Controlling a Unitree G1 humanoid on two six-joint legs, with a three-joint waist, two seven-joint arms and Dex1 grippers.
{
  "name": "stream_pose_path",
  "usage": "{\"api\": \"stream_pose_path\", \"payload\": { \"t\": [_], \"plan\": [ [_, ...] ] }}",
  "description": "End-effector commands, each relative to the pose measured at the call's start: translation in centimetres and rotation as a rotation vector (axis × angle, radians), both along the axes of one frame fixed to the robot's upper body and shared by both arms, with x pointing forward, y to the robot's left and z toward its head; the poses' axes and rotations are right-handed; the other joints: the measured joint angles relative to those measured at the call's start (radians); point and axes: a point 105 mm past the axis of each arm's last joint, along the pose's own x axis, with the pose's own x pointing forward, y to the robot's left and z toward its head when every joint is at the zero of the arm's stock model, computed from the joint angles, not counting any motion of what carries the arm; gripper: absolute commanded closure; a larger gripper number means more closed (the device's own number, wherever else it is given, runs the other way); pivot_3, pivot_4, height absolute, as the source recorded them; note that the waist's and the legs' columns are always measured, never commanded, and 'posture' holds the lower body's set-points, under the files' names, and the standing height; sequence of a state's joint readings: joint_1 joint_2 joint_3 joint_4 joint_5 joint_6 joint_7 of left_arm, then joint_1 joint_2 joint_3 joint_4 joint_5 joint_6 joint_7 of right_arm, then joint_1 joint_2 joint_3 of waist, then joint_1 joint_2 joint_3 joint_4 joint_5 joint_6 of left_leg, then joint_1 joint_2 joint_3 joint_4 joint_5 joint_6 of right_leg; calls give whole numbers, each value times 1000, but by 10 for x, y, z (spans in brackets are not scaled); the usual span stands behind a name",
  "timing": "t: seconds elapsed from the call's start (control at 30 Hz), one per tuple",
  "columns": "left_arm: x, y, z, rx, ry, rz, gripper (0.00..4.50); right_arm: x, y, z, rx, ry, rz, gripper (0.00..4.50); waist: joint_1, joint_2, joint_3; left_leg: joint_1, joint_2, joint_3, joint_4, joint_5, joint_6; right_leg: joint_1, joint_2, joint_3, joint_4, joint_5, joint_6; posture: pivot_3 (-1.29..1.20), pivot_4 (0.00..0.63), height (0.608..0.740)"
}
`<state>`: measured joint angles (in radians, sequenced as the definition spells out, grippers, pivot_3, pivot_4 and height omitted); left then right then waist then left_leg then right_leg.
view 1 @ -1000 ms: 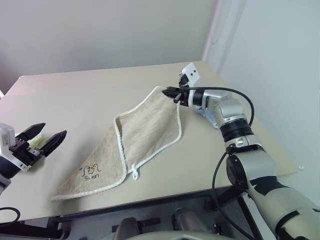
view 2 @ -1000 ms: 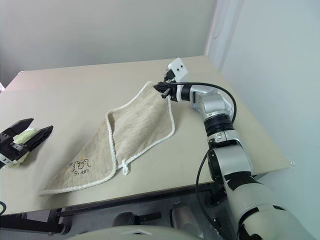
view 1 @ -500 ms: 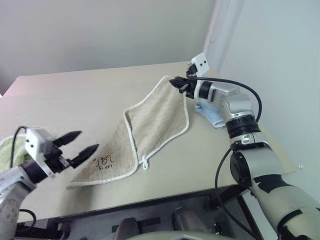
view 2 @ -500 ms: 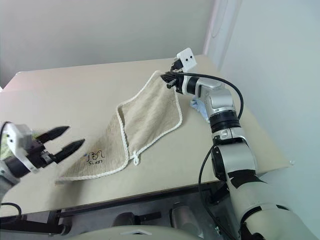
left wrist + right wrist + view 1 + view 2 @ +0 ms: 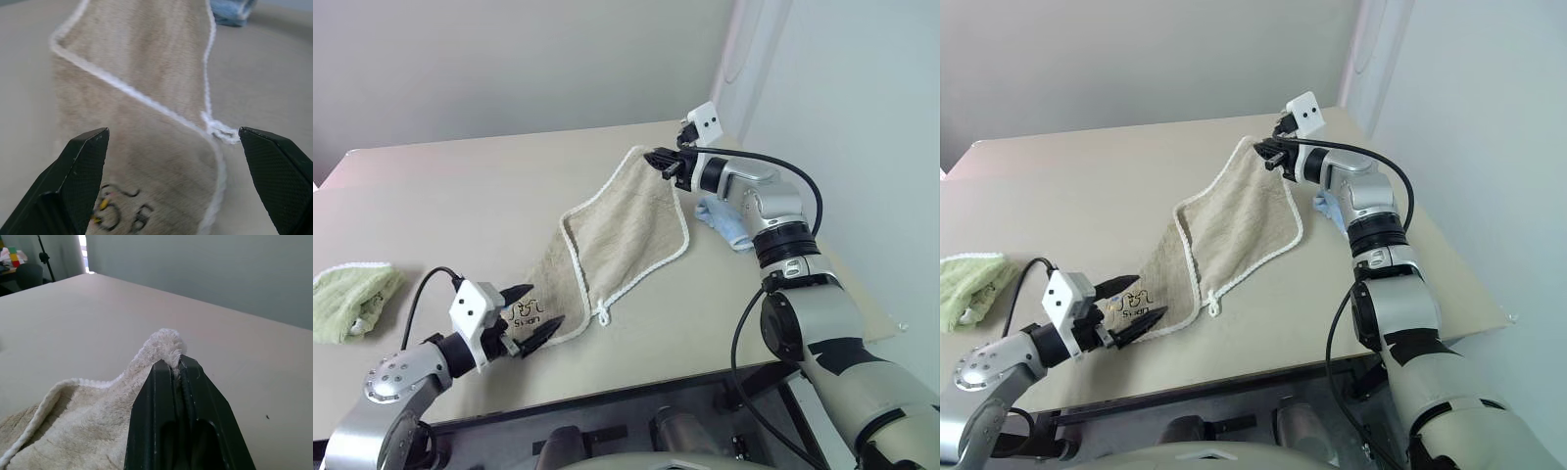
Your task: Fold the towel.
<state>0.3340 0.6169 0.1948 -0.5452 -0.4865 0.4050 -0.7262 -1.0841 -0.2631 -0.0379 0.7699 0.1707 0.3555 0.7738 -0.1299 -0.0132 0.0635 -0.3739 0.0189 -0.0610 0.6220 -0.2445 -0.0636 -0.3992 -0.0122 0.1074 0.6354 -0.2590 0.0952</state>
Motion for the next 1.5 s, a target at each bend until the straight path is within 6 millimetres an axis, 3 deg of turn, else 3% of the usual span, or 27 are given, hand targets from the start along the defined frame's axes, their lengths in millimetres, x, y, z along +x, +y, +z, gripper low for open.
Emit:
{"api": "stream_pose_path", "payload": {
  "t": [0.03, 0.43, 0.67, 0.77, 1.1, 1.17, 1.5],
  "plan": [
    [-3, -12, -2, 14, 15, -35, 0, 0, 4, 16, 18, -52, 12, 4471, 1, 1, 1, 0, 0, 0, 0, 0, 0, 0, 0, 0, 0, 0, 0, 0, 0, 740],
    [14, -32, -35, 146, 87, -69, 0, 1, 2, 14, 19, -45, -9, 4471, 2, 1, 1, 0, 0, -1, 3, 0, 0, 2, 0, 0, 1, 0, 0, 0, 0, 740],
    [21, -24, -43, 167, 136, -44, 0, 1, -8, 13, 16, -50, -35, 4471, 3, 1, 1, 0, 0, -1, 2, 0, 0, 1, 0, 0, 1, 0, 1, 0, 0, 740],
    [20, -21, -46, 148, 152, -49, 566, -1, -9, 14, 23, -56, -37, 4500, 3, 1, 1, 0, 0, -1, 2, 0, 0, 1, 0, 0, 1, 0, 1, 0, 0, 740],
    [27, -20, -41, 101, 139, -53, 4109, -3, -14, 10, 33, -44, -62, 4500, 4, 2, 1, 0, 0, -1, 2, 0, 0, 2, 0, 0, 1, 0, 1, 0, 0, 740],
    [28, -19, -33, 47, 139, -46, 4337, -4, -14, 8, 32, -41, -62, 4500, 4, 2, 1, 0, 0, -1, 2, 0, 0, 2, 0, 0, 1, 0, 0, 0, 0, 740],
    [24, 21, 0, -152, 194, 14, 4337, -5, -13, 4, 20, -41, -49, 4500, 2, 2, 1, 0, 0, -1, 3, 0, 0, 1, 0, 0, 2, 0, 1, 0, 0, 740]
  ]
}}
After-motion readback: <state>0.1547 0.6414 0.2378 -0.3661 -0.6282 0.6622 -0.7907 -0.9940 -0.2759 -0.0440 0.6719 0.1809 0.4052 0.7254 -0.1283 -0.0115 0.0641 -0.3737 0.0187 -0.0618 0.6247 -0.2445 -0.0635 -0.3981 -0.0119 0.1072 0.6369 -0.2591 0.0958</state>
